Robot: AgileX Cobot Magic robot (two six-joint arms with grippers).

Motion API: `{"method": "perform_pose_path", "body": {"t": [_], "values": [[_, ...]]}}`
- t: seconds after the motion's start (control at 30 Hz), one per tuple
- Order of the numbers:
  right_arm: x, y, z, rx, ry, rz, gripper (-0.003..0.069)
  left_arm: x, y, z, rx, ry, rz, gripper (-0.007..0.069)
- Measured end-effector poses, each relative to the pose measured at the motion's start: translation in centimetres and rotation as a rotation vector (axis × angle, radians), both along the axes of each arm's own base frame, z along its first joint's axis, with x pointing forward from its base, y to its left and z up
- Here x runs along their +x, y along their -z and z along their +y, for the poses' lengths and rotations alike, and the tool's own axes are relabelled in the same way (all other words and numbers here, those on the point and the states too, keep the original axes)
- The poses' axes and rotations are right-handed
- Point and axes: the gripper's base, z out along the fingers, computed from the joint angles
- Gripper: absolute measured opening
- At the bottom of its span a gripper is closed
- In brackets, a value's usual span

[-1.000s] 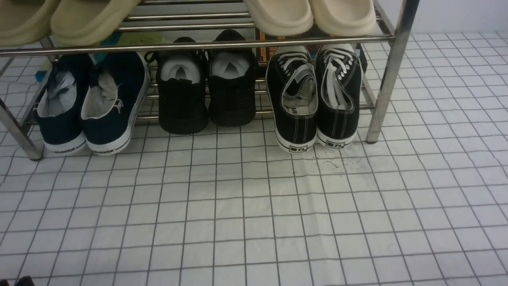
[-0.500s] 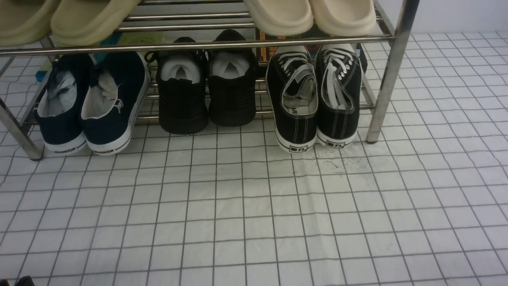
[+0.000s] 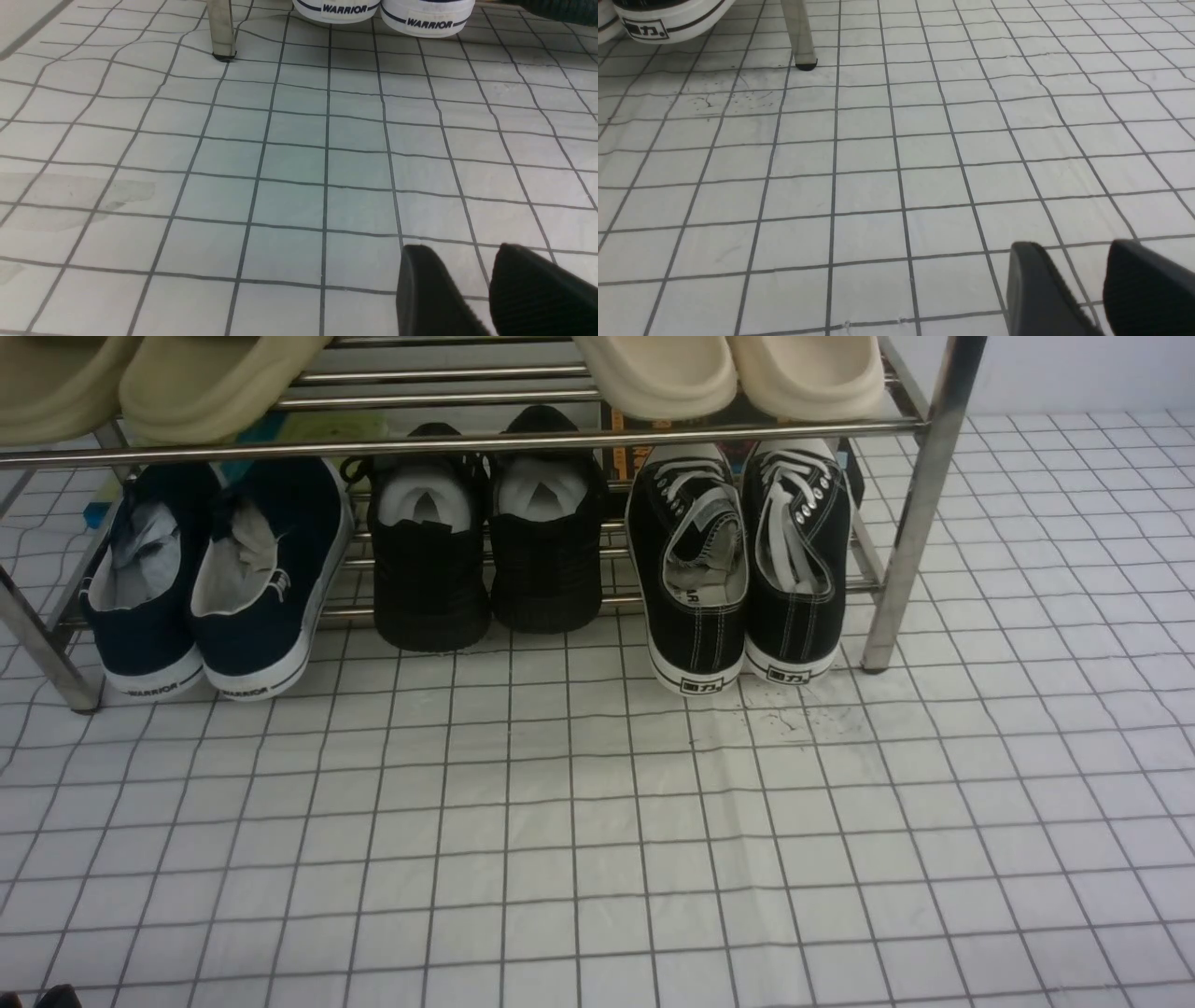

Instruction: Take the shoes off the shelf with your hand from the white checkered tablecloth.

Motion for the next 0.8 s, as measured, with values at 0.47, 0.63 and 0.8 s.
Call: {"method": "perform_pose_path", "body": {"t": [0.47,0.63,0.8], "values": [[0.0,-0.6,2.3,1.03,0.036,0.011,0.0239,0.0,0.0,0.0,0.0,0.0,0.0,0.024],[0.1,-0.8,2.4,1.109,0.031,0.001,0.0239,0.0,0.0,0.0,0.0,0.0,0.0,0.024],[0.1,-1.9,2.3,0.978,-0.017,-0.068,0.0197,0.0,0.0,0.0,0.0,0.0,0.0,0.024]]}}
